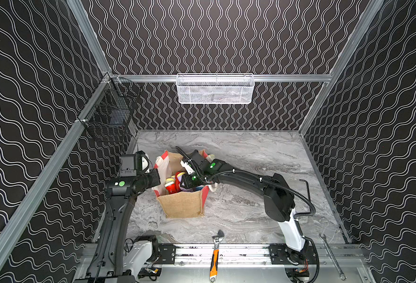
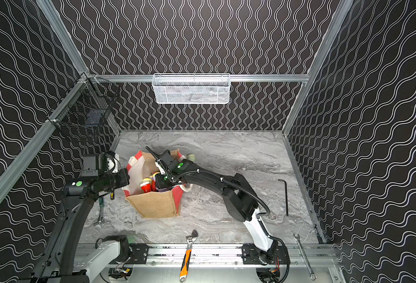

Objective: Put the flashlights into the tote bags
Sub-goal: Place the flashlight in the canvas bag.

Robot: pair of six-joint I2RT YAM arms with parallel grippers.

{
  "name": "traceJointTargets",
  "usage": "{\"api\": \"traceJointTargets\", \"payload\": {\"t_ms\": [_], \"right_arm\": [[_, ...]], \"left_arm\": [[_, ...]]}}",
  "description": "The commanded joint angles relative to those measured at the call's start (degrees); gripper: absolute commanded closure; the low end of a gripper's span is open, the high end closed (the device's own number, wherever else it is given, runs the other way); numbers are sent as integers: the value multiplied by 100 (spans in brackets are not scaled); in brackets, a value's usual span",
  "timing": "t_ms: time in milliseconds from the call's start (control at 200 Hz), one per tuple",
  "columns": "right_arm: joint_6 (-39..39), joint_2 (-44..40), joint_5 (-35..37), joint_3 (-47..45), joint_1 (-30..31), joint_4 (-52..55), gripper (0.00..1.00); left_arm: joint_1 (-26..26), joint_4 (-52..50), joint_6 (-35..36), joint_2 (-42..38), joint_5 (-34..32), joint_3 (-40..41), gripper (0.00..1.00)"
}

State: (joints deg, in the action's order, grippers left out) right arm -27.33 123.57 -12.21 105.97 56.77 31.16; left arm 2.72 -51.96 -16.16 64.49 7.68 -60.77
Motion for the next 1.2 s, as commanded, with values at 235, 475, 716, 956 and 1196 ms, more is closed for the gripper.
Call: {"api": "traceJointTargets", "payload": {"t_ms": [235,475,716,956,1196], "right_arm": [[158,-204,122,220,-7,316,46],[310,-715,138,378,-8,250,43],[592,-1442,572,385,-199,224,41],[502,-2524,681,-415,-918,-260,38],[273,-3338,722,-1558,-1883,-636,38]], "left_arm": [[9,301,55,-72,-37,-18,99],[14,300,57,-91,-37,-22,99],[14,296,61,-72,-48,-29,98],[11,297,69,-38,-29,-38,98],[9,260,87,-7,-58,-66,98]]}}
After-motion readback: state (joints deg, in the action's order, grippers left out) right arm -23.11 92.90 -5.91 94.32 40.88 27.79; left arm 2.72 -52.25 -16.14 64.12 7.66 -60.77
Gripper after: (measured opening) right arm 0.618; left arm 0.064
